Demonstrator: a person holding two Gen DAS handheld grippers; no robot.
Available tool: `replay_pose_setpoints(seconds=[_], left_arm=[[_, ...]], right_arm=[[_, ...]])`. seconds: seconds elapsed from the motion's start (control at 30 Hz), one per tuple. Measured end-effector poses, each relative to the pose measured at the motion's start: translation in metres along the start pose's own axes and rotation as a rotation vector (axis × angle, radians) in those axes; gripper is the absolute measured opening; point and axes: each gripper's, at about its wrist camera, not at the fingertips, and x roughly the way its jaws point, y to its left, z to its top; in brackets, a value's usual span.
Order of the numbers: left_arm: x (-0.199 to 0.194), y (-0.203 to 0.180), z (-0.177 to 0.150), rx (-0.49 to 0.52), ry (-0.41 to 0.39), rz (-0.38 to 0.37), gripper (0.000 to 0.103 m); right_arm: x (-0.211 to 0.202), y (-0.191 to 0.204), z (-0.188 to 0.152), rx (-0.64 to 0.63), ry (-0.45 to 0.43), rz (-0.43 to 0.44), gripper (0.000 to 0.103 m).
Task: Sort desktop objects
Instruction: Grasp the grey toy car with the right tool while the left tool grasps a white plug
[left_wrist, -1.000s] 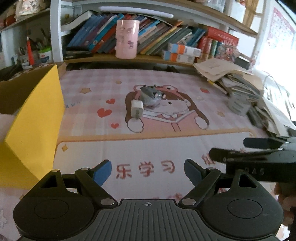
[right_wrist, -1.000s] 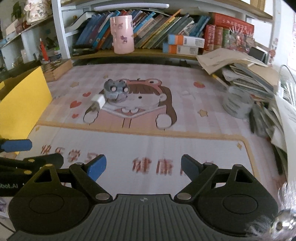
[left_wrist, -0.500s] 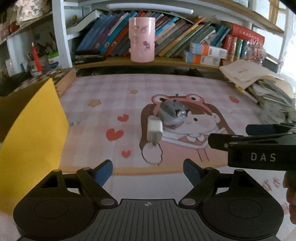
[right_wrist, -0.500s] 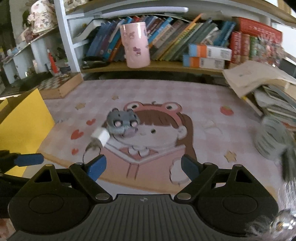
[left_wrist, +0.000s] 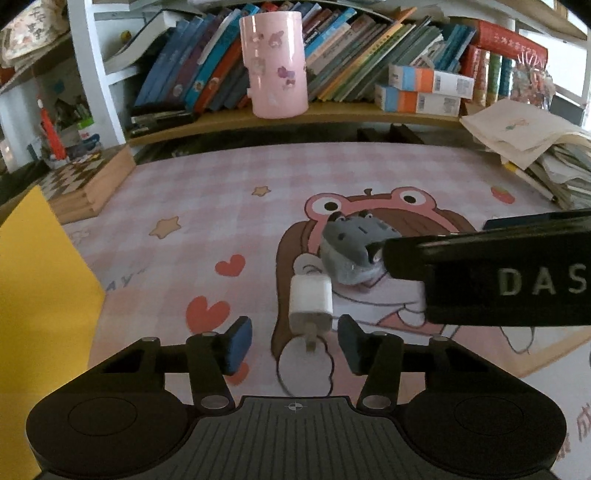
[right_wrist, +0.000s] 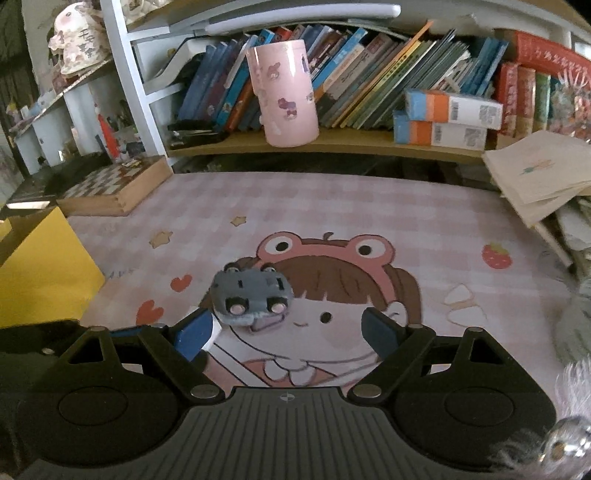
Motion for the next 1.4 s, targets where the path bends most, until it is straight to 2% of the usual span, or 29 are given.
replay_pose_setpoints(seconds=[0.17, 0.3, 0.6, 0.67, 0.73, 0.8, 0.93, 1.1, 1.4], left_arm=[[0.011, -0.007, 0.003, 0.052, -0.03, 0.027, 0.042], [0.016, -0.008, 0.007, 0.053, -0.043, -0.008, 0.025], [0.018, -0.005, 0.007, 0.054, -0.048, -0.034, 0.024], [0.017, -0.003, 0.007, 0.044, -0.041, -0.025, 0.024], [0.015, 0.001, 0.007, 0.03, -0.033, -0.016, 0.024], [0.014, 0.005, 0.005, 0.026, -0.026, -0.01, 0.024], [0.011, 0.013, 0.004, 0.035, -0.011, 0.015, 0.024], [0.003, 0.026, 0.003, -0.038, -0.007, 0.038, 0.024], [-0.031, 0.028, 0.005, -0.147, -0.056, -0.004, 0.024]], right_arm=[[0.02, -0.001, 0.007, 0.014, 0.038, 0.04, 0.087], [0.036, -0.002, 0.011, 0.022, 0.077, 0.068, 0.087], [0.059, 0.004, 0.017, -0.018, 0.124, 0.144, 0.084], [0.063, 0.006, 0.018, -0.028, 0.129, 0.153, 0.077], [0.065, 0.004, 0.019, -0.016, 0.135, 0.17, 0.075], [0.068, 0.003, 0.019, -0.009, 0.146, 0.167, 0.072], [0.067, 0.0, 0.019, -0.012, 0.131, 0.162, 0.061], [0.057, -0.008, 0.017, 0.005, 0.099, 0.131, 0.061], [0.021, -0.02, 0.005, 0.008, 0.058, 0.083, 0.061]])
